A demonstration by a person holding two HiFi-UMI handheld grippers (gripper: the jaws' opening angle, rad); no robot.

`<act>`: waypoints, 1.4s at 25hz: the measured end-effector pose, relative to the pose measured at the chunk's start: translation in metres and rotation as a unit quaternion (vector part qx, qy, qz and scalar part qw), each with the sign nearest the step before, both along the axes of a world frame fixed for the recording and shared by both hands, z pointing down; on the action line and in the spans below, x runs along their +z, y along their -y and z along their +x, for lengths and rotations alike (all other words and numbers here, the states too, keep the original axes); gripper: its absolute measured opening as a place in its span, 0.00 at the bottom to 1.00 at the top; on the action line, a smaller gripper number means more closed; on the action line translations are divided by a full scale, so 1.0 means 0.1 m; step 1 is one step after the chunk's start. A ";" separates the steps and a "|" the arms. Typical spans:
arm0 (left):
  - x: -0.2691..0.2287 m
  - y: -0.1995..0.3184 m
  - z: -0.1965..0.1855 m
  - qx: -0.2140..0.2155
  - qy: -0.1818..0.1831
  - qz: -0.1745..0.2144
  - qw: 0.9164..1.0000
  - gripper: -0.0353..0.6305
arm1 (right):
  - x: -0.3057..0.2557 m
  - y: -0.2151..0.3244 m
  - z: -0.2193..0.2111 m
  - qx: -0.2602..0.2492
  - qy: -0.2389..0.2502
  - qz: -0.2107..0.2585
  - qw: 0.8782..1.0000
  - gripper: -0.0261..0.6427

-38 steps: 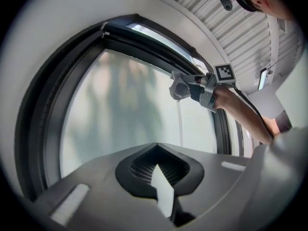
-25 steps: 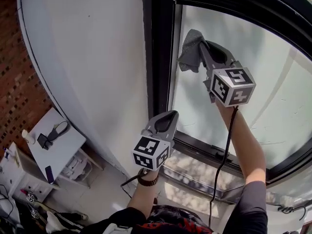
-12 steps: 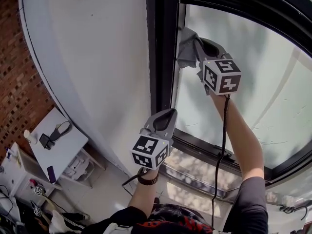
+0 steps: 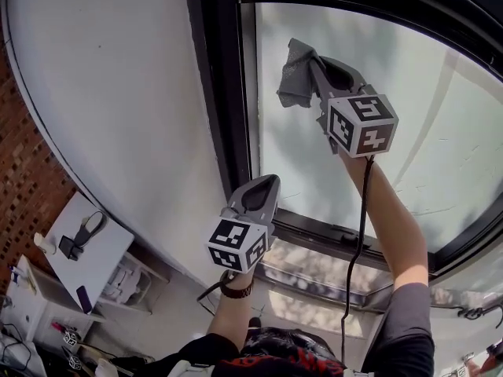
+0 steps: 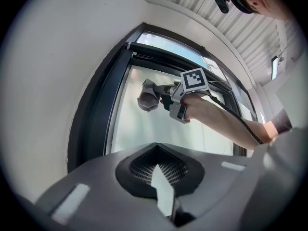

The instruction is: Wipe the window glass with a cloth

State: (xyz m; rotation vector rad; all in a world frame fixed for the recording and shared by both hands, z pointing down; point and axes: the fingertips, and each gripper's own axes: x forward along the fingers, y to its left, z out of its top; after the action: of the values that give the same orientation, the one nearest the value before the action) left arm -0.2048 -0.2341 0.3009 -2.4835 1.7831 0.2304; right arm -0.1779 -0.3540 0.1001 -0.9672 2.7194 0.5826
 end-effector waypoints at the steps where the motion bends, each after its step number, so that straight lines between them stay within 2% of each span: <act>1: 0.00 0.01 0.05 0.004 0.001 -0.001 1.000 0.05 | 0.00 0.00 0.07 0.004 0.000 0.001 1.000 0.06; 7: -0.02 0.08 0.38 0.035 0.005 -0.001 0.999 0.05 | 0.01 0.02 0.57 0.040 0.004 0.003 0.999 0.06; 17: -0.02 0.18 1.07 0.094 0.018 -0.007 0.995 0.05 | 0.05 0.06 1.69 0.107 0.029 -0.007 0.994 0.06; 26: 0.00 0.24 1.76 0.148 0.034 -0.010 0.988 0.05 | 0.10 0.04 2.76 0.184 0.032 -0.005 0.982 0.06; 35: -0.07 0.27 2.41 0.193 0.034 0.002 0.981 0.05 | 0.19 0.04 3.89 0.272 0.036 -0.005 0.962 0.06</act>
State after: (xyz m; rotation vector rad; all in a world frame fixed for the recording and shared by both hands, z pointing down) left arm 0.0362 -0.2609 0.2938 -2.7771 1.2593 0.1683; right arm 0.2111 -0.3583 0.1192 -1.7180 2.3802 0.5987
